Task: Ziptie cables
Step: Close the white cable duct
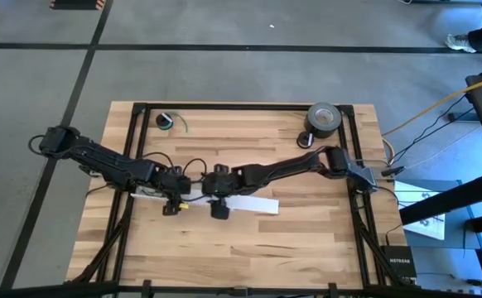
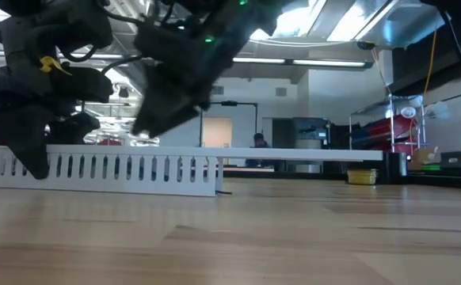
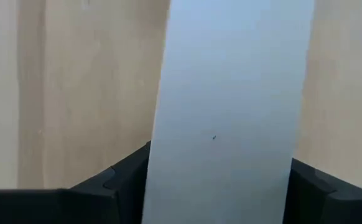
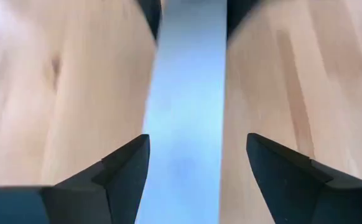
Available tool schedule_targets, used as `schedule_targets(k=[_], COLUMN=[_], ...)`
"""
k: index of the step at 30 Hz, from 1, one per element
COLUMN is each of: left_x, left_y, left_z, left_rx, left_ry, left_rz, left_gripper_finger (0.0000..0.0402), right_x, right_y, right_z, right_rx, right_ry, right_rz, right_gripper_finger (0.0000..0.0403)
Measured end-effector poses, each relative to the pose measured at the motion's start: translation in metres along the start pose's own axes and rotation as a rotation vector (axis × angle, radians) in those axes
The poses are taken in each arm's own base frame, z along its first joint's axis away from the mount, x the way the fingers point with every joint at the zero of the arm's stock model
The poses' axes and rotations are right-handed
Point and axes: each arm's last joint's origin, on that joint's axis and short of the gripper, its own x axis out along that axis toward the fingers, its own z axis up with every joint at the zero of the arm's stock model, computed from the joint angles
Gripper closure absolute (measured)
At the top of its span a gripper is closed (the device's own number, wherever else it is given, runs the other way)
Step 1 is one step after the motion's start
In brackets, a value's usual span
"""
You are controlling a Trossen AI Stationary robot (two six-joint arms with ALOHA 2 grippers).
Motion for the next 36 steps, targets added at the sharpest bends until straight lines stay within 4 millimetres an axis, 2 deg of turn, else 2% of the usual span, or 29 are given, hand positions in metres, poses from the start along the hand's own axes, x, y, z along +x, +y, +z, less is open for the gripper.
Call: schedule_targets(k=[5,11,18,23,29,36], left_x=[0.000,0.000,0.000,0.000,0.005,0.019], left_y=[-0.001,-0.001,-0.001,-0.001,-0.004,-0.007], left_z=[0.003,0.004,0.006,0.007,0.016,0.032], left_rx=[0.022,0.009,0.013,0.014,0.005,0.021], left_ry=[-0.029,-0.037,-0.055,-0.071,-0.145,-0.250], left_rz=[-0.013,-0.012,-0.012,-0.017,-0.033,-0.050], left_gripper_finger=[0.0166,0.0166,0.0166,0.0166,0.0166,0.0167], right_x=[-0.010,-0.013,-0.048,-0.077,-0.095,-0.122], right_y=[-0.001,-0.002,-0.007,-0.011,-0.014,-0.014], right_z=[-0.013,-0.020,-0.033,-0.037,-0.067,-0.110], right_rx=[-0.032,-0.024,-0.067,-0.084,-0.017,0.135], right_ry=[0.169,0.250,0.468,0.521,0.472,0.163], right_rz=[0.010,0.015,-0.054,-0.106,-0.093,-0.041], right_gripper_finger=[0.0176,0.0196,0.0199,0.0199,0.0199,0.0199])
